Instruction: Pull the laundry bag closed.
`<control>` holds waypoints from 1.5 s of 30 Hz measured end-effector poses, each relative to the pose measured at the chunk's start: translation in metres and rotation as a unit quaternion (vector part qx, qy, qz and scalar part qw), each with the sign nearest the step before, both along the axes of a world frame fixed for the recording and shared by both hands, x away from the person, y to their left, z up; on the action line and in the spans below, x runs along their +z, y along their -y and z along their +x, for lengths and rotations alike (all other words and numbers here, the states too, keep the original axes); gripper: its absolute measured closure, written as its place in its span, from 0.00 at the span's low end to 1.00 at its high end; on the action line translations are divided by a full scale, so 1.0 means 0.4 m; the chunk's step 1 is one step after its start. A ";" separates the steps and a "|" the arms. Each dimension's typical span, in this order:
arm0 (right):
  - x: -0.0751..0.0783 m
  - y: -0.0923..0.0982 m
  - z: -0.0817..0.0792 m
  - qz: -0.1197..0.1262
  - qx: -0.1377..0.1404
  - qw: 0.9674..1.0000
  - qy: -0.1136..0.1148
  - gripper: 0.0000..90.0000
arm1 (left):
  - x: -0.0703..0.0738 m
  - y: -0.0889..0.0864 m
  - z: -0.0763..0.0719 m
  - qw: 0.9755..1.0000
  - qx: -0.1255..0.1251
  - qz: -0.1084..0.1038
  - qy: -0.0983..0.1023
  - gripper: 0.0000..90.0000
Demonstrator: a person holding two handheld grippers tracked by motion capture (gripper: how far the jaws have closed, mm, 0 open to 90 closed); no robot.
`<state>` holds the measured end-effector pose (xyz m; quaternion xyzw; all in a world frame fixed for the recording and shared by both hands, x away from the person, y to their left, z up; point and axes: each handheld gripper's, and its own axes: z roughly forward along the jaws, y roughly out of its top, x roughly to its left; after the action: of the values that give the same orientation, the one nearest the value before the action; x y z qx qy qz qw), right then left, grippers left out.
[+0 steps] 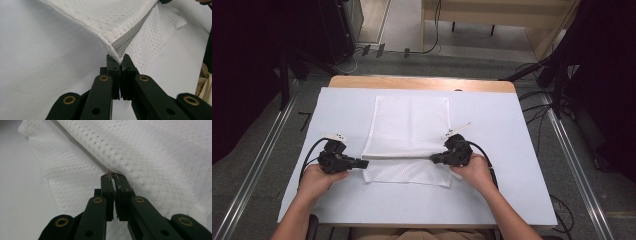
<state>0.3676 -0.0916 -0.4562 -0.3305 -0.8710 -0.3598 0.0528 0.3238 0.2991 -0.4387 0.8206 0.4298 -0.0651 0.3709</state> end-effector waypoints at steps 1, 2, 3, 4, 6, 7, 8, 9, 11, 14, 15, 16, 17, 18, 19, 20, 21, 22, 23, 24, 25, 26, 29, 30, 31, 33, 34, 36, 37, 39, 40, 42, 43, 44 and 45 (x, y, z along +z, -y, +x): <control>-0.001 0.004 0.001 0.001 0.001 1.000 0.001 0.98 | 0.000 0.000 0.000 1.000 -0.001 0.001 0.000 0.99; -0.002 0.006 0.000 -0.001 -0.003 1.000 -0.001 0.98 | 0.000 0.000 0.000 1.000 0.000 0.000 -0.001 0.99; -0.002 0.010 0.000 -0.001 -0.002 1.000 -0.002 0.98 | 0.000 0.000 0.000 1.000 0.000 0.001 -0.001 0.99; -0.004 0.012 0.001 -0.003 -0.002 1.000 0.000 0.98 | 0.000 0.000 0.000 1.000 0.000 0.001 0.000 0.99; -0.005 0.018 0.000 -0.005 -0.003 1.000 -0.001 0.98 | 0.000 0.000 0.000 1.000 -0.001 0.001 -0.001 0.99; -0.005 0.020 0.000 -0.006 -0.005 1.000 -0.002 0.98 | -0.001 0.000 0.000 1.000 -0.001 0.001 -0.001 0.99; -0.005 0.023 -0.001 -0.005 -0.008 1.000 -0.003 0.98 | -0.001 -0.001 0.000 1.000 -0.001 0.001 0.000 0.99; -0.004 0.027 0.000 -0.007 -0.006 1.000 -0.003 0.98 | -0.001 -0.001 0.000 1.000 -0.001 0.002 0.000 0.99; -0.005 0.033 -0.001 -0.006 -0.008 1.000 -0.003 0.98 | 0.000 -0.001 -0.001 1.000 -0.001 0.002 0.000 0.99; -0.005 0.039 -0.001 -0.009 -0.012 1.000 -0.002 0.98 | -0.001 -0.001 0.000 1.000 -0.001 0.002 -0.001 0.99; -0.006 0.041 0.000 -0.009 -0.013 1.000 -0.002 0.98 | -0.001 -0.002 0.000 1.000 -0.001 0.001 -0.001 0.99; -0.006 0.042 0.000 -0.007 -0.013 1.000 -0.003 0.98 | -0.001 -0.001 0.000 1.000 -0.002 0.001 0.000 0.99; -0.005 0.043 0.000 -0.008 -0.014 1.000 -0.004 0.98 | -0.001 -0.001 -0.001 1.000 -0.002 0.002 0.000 0.99; -0.005 0.044 -0.001 -0.012 -0.014 1.000 -0.004 0.98 | -0.001 -0.002 -0.001 1.000 -0.001 0.003 -0.001 0.99; -0.006 0.046 -0.001 -0.013 -0.014 1.000 -0.005 0.98 | -0.001 -0.004 -0.001 1.000 0.000 0.001 -0.001 0.99; -0.006 0.049 -0.001 -0.013 -0.016 1.000 -0.005 0.98 | -0.001 -0.005 -0.001 1.000 -0.001 0.001 -0.001 0.99; -0.005 0.054 -0.001 -0.013 -0.017 1.000 -0.006 0.98 | -0.001 -0.005 -0.001 1.000 -0.001 0.002 -0.002 0.99; -0.005 0.059 -0.001 -0.013 -0.020 1.000 -0.008 0.98 | -0.002 -0.005 -0.001 1.000 -0.001 0.001 -0.003 0.99; -0.005 0.065 0.000 -0.012 -0.019 1.000 -0.006 0.98 | -0.002 -0.005 -0.001 1.000 -0.003 0.003 -0.003 0.99; -0.004 0.070 0.000 -0.013 -0.023 1.000 -0.007 0.98 | -0.002 -0.004 -0.001 1.000 -0.005 0.001 -0.003 0.99; -0.002 0.075 -0.001 -0.014 -0.025 1.000 -0.007 0.98 | -0.002 -0.003 -0.002 1.000 -0.005 0.003 -0.002 0.99; -0.002 0.080 -0.001 -0.014 -0.026 1.000 -0.008 0.98 | -0.003 -0.003 -0.001 1.000 -0.008 0.002 -0.003 0.99; 0.001 0.094 -0.003 -0.011 -0.026 1.000 -0.005 0.98 | -0.002 0.001 -0.002 1.000 -0.010 0.002 -0.002 0.99; 0.002 0.096 -0.004 -0.010 -0.024 1.000 -0.003 0.98 | -0.002 0.002 -0.002 1.000 -0.009 0.001 -0.001 0.99; 0.002 0.097 -0.005 -0.010 -0.024 1.000 -0.002 0.98 | -0.002 0.002 -0.002 1.000 -0.009 0.003 0.000 0.99; 0.004 0.100 -0.006 -0.015 -0.030 0.999 -0.001 0.98 | -0.003 0.004 -0.002 1.000 -0.013 -0.001 -0.002 0.99; 0.003 0.100 -0.005 -0.015 -0.032 0.999 0.000 0.98 | -0.003 0.005 -0.002 1.000 -0.015 0.000 -0.002 0.99; 0.002 0.098 -0.008 -0.029 -0.032 0.999 0.006 0.98 | -0.003 0.007 -0.003 1.000 -0.016 0.003 -0.004 0.99; 0.000 0.098 -0.007 -0.026 -0.033 0.999 0.003 0.98 | -0.004 0.006 -0.002 1.000 -0.015 0.002 -0.005 0.99; 0.001 0.099 -0.007 -0.020 -0.034 0.999 -0.002 0.98 | -0.006 0.004 0.000 1.000 -0.014 0.000 -0.008 0.99; 0.003 0.098 -0.008 -0.018 -0.036 0.999 -0.004 0.98 | -0.007 0.003 0.001 1.000 -0.012 -0.003 -0.010 0.99; 0.004 0.098 -0.009 -0.013 -0.033 0.999 -0.009 0.98 | -0.010 0.002 0.002 1.000 -0.009 -0.001 -0.012 0.98; 0.004 0.098 -0.009 -0.011 -0.030 0.999 -0.009 0.98 | -0.010 0.003 0.001 1.000 -0.009 0.000 -0.012 0.98; 0.004 0.097 -0.009 -0.011 -0.030 0.999 -0.010 0.98 | -0.010 0.003 0.001 1.000 -0.011 0.005 -0.012 0.97; 0.003 0.096 -0.008 -0.010 -0.029 0.999 -0.009 0.97 | -0.010 0.004 0.001 1.000 -0.012 0.011 -0.010 0.96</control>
<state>0.3642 -0.1299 -0.4548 -0.3597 -0.8638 -0.3496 0.0467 0.3242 0.2976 -0.4427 0.8291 0.4245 -0.0729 0.3564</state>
